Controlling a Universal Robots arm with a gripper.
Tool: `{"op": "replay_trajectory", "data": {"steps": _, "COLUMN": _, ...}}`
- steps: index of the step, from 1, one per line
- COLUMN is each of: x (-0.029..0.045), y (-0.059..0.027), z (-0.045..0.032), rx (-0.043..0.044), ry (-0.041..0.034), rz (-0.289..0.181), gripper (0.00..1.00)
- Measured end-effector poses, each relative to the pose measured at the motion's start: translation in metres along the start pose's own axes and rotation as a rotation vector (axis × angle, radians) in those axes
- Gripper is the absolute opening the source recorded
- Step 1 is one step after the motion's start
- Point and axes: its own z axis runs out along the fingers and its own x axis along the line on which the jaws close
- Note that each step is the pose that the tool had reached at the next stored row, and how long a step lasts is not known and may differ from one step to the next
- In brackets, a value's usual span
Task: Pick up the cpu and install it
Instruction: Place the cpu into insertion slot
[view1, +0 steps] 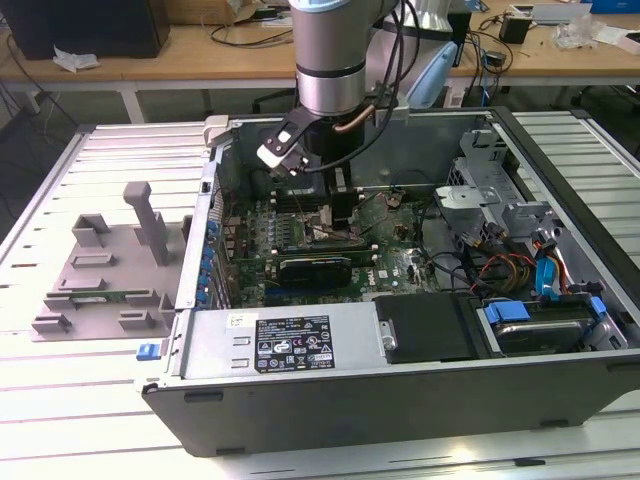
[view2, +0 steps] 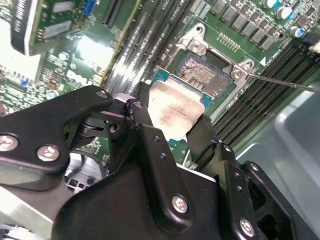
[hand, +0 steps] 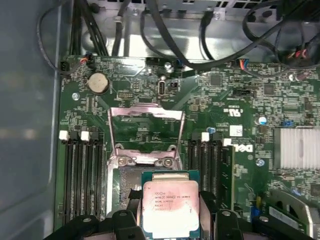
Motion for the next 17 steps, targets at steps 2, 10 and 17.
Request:
{"op": "replay_trajectory", "data": {"steps": 2, "x": 0.0049, "y": 0.0, "z": 0.0019, "rx": -0.0001, "ry": 0.0002, "rz": 0.0, "gripper": 0.54}}
{"op": "replay_trajectory", "data": {"steps": 10, "x": 0.0166, "y": -0.0008, "z": 0.0163, "rx": 0.0008, "ry": -0.0219, "rz": -0.001, "gripper": 0.54}}
{"op": "replay_trajectory", "data": {"steps": 17, "x": 0.0174, "y": -0.0096, "z": 0.0249, "rx": 0.0014, "ry": -0.0273, "rz": 0.008, "gripper": 0.54}}
